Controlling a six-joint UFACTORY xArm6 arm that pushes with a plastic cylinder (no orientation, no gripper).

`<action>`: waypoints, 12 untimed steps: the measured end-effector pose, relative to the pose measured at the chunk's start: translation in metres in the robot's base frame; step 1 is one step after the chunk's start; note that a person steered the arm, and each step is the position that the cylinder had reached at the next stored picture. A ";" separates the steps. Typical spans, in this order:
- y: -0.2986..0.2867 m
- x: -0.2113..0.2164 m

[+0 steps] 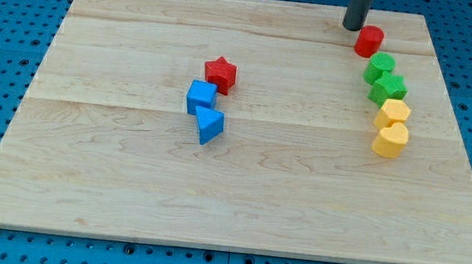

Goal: Move the red star towards the center

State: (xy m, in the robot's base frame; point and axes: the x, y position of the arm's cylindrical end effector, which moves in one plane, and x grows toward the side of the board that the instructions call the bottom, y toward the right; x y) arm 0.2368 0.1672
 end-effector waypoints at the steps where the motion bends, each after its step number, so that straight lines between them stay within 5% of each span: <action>1: 0.002 0.003; 3: 0.024 0.013; 5: -0.126 -0.023; 6: -0.200 0.031; 9: -0.177 0.196; 12: -0.246 0.201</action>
State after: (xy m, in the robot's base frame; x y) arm 0.4380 -0.0791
